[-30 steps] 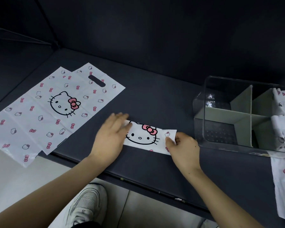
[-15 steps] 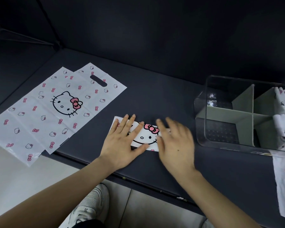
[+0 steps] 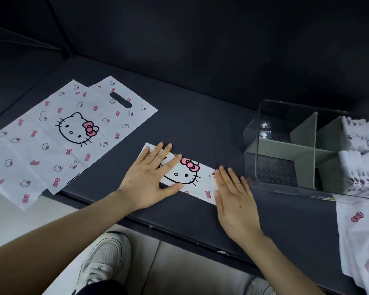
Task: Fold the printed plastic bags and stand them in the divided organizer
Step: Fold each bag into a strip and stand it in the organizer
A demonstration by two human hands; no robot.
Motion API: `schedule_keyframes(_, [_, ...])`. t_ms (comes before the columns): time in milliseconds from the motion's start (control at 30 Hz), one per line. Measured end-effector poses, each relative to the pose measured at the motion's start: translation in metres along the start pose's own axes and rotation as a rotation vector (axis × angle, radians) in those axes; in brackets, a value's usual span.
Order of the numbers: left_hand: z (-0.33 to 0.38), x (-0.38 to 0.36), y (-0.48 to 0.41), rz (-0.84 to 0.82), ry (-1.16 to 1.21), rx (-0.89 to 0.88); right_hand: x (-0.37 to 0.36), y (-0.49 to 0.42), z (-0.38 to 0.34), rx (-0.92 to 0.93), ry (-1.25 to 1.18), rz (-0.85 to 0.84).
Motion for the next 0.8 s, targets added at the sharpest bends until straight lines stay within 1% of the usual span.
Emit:
schedule_keyframes(100, [-0.003,-0.004,-0.007,-0.028,-0.016,-0.132,0.019,-0.011,0.007,-0.100,-0.192,0.059])
schedule_keyframes(133, [-0.004,-0.004,-0.010,-0.024,-0.028,-0.176,0.019,-0.014,0.010,-0.157,-0.258,0.038])
schedule_keyframes(200, [-0.004,-0.001,-0.017,-0.020,-0.054,-0.251,0.007,-0.019,0.015,-0.301,-0.333,-0.086])
schedule_keyframes(267, [-0.002,-0.003,-0.020,-0.048,-0.065,-0.305,0.000,-0.019,0.018,-0.407,-0.362,-0.161])
schedule_keyframes(367, [0.000,-0.004,-0.023,-0.100,-0.045,-0.338,0.001,-0.019,0.013,-0.434,-0.346,-0.246])
schedule_keyframes(433, [0.002,0.007,-0.024,-0.039,-0.016,-0.337,0.001,-0.018,0.008,-0.416,-0.306,-0.265])
schedule_keyframes(500, [0.010,0.027,-0.016,0.102,0.040,-0.329,0.006,-0.016,0.005,-0.384,-0.275,-0.214])
schedule_keyframes(533, [0.016,0.035,-0.008,0.187,0.103,-0.320,0.008,-0.014,0.003,-0.379,-0.285,-0.190])
schedule_keyframes(567, [0.024,0.040,0.002,0.243,0.190,-0.309,0.007,-0.010,0.004,-0.399,-0.347,-0.191])
schedule_keyframes(600, [0.032,0.040,0.012,0.259,0.291,-0.293,0.003,-0.004,0.007,-0.459,-0.476,-0.212])
schedule_keyframes(667, [0.047,0.028,0.027,0.197,0.423,-0.272,-0.009,0.009,0.009,-0.666,-0.867,-0.270])
schedule_keyframes(733, [0.056,0.016,0.034,0.145,0.406,-0.264,-0.018,0.022,0.007,-0.901,-1.206,-0.326])
schedule_keyframes(800, [0.056,0.014,0.032,0.124,0.434,-0.241,-0.020,0.030,0.001,-1.090,-1.454,-0.345])
Point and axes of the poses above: each hand's wrist, its own y-axis away from the middle knuckle, its own x-axis out of the back of the hand, z = x × y, the point moved 10 cm from there along -y, towards the middle knuckle, and after that the axes turned 10 degrees about -y, right-handed, at the moved point
